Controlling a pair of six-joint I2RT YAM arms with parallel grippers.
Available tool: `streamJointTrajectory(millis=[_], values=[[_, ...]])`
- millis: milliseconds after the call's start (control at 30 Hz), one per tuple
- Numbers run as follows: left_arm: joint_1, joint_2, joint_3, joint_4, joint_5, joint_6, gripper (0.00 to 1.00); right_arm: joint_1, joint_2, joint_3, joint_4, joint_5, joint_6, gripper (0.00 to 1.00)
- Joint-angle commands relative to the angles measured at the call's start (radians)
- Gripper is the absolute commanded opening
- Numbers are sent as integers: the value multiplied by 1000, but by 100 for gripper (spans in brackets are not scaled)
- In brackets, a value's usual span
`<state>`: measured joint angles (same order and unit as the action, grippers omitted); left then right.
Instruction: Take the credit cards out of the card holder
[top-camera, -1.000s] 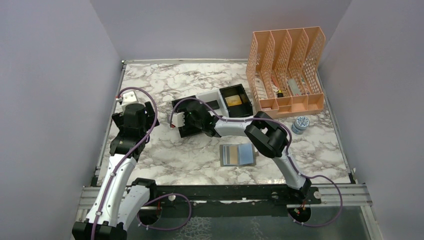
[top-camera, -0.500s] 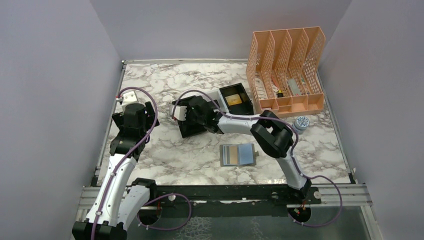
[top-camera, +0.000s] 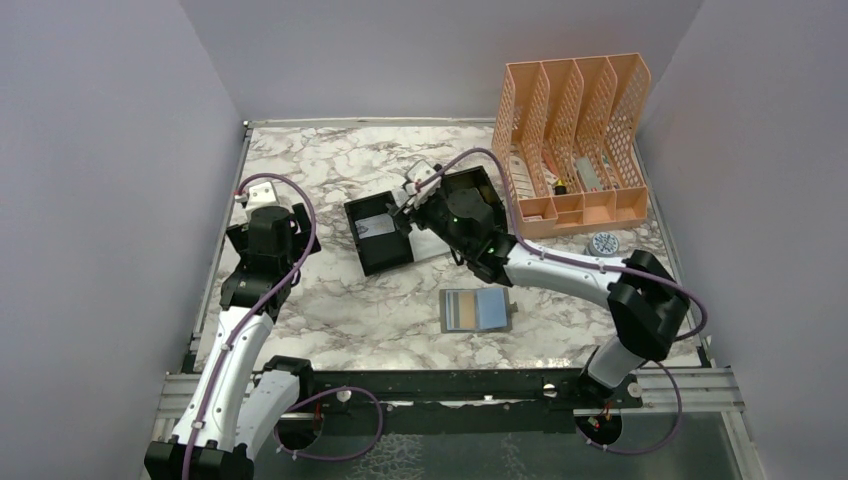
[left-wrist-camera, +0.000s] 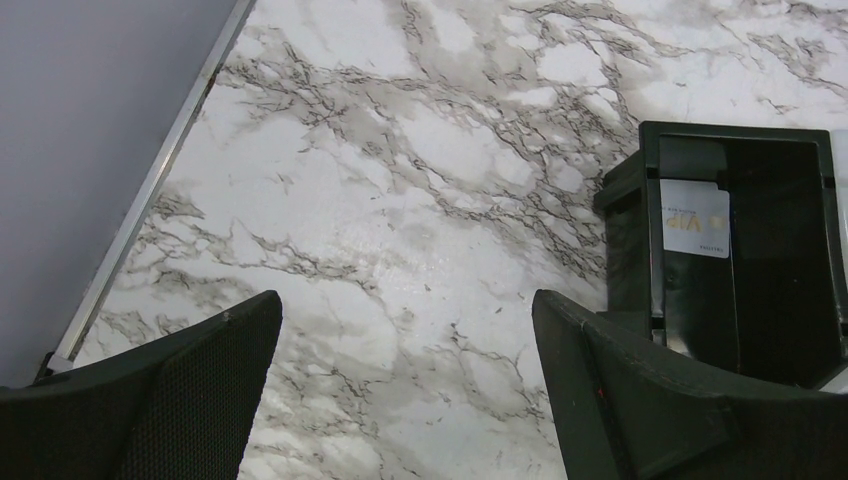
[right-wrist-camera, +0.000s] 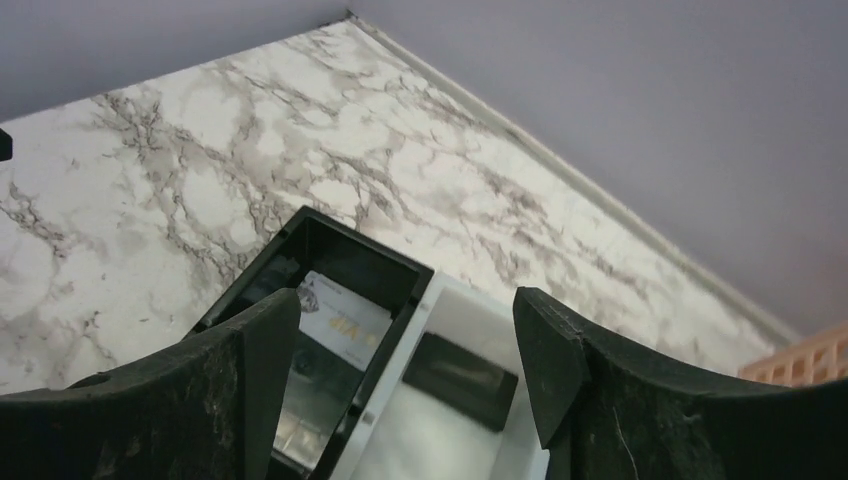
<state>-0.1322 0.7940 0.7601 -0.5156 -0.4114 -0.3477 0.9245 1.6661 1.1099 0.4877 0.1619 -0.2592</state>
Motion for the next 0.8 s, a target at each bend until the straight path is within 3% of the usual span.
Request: streamJointTrajectory(millis=[0,167,433,533,767], values=[[4,1,-7,26,84,39,99,-9,-93,-100,-104,174,288,79],[4,-4,-10,28,107,50,99,-10,-206,-179,-349,249,539,79],[3,8,-15,35,107,50,99,-10,-364,-323,-641,146,871,71],[3,19,-15,36,109,49,99,-9,-384,-393,-660,70,924,63],[4,36,-15,39,126,49,99,-9,-302,-400,-739,26,950,57]])
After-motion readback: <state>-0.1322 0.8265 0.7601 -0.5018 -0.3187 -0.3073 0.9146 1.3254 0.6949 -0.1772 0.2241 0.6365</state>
